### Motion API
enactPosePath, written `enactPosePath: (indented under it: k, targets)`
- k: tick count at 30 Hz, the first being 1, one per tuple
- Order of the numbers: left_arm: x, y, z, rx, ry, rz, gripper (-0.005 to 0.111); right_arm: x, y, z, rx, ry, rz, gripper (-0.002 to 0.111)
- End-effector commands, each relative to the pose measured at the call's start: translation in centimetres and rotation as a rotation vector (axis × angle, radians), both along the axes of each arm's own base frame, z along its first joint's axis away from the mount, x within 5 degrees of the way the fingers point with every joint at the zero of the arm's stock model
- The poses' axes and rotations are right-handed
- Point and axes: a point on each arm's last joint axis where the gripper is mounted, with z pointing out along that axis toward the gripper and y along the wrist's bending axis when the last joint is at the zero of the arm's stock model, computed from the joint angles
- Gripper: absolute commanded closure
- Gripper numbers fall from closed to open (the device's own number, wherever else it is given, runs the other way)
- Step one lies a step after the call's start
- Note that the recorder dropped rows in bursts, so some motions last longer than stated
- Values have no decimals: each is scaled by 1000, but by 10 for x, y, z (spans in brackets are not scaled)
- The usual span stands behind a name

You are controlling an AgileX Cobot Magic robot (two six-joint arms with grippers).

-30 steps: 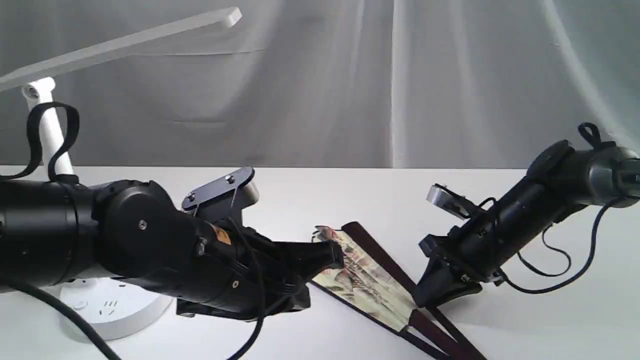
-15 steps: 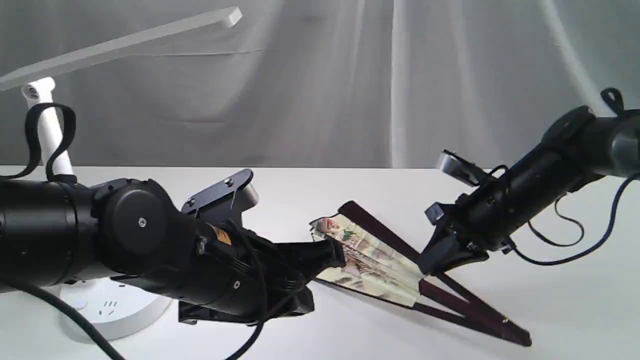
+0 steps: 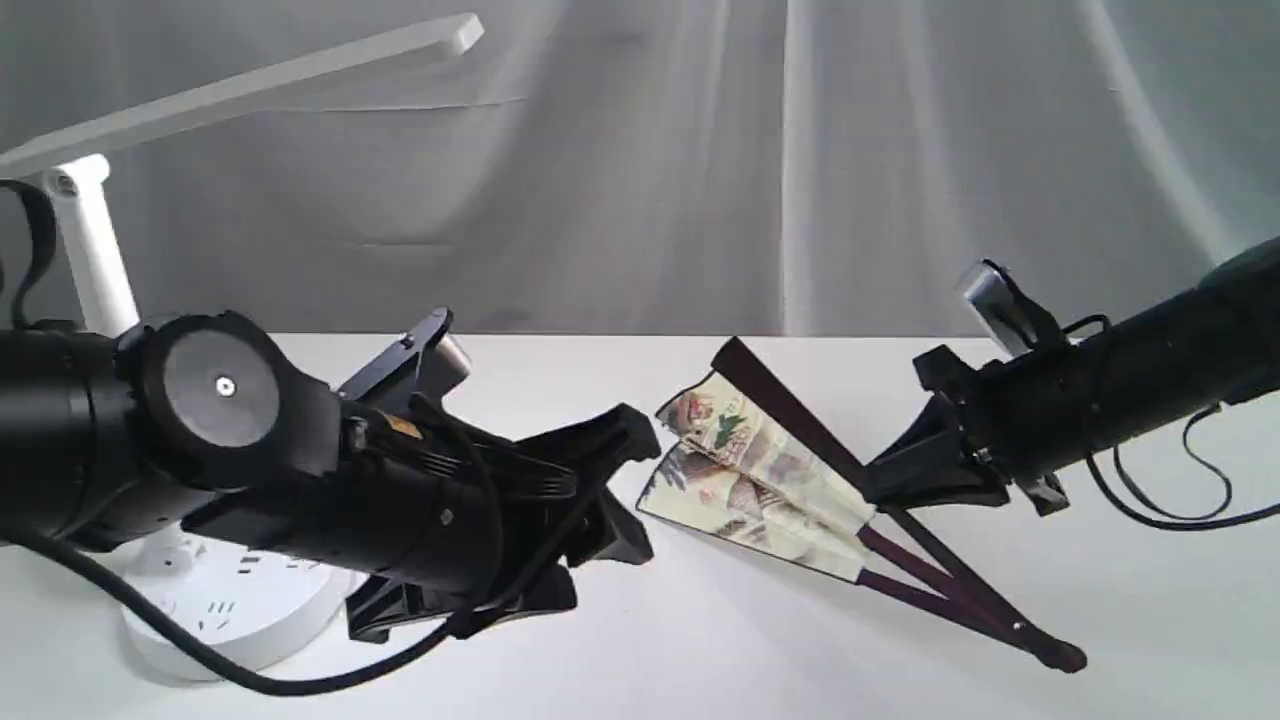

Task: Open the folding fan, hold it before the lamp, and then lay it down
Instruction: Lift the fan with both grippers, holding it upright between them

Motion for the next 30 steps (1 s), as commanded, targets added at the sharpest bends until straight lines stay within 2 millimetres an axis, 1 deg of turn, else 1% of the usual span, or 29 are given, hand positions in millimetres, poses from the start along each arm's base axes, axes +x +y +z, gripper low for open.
enactPosePath:
  k: [1, 4, 6, 8, 12, 17, 19, 22, 26, 30]
  targets:
    - [0, 0, 7, -17, -27, -2, 58, -2, 2, 6, 89, -15, -43, 108]
    - [-4, 6, 6, -11, -46, 14, 58, -5, 4, 7, 141, -29, -68, 108]
    - [-8, 14, 7, -12, -54, 36, 58, -5, 6, 9, 176, -28, -93, 108]
    - [-10, 22, 11, -43, -47, 85, 58, -3, 6, 11, 203, -29, -113, 108]
    - [-14, 28, 16, -80, -77, 149, 61, -3, 7, 17, 271, -26, -167, 108]
    - [-9, 37, 10, -135, -99, 328, 65, -8, 9, 21, 316, -11, -203, 108]
    - [-8, 40, 9, -145, -110, 375, 65, -11, 10, 21, 315, -9, -203, 108]
    - [-5, 40, 5, -145, -108, 400, 65, -17, 13, 21, 314, 2, -196, 108]
    - [-4, 39, -2, -131, -85, 396, 64, -24, 28, 24, 319, 2, -162, 108]
    - [-5, 34, -14, -129, -8, 385, 56, -27, 46, 27, 337, -7, -127, 108]
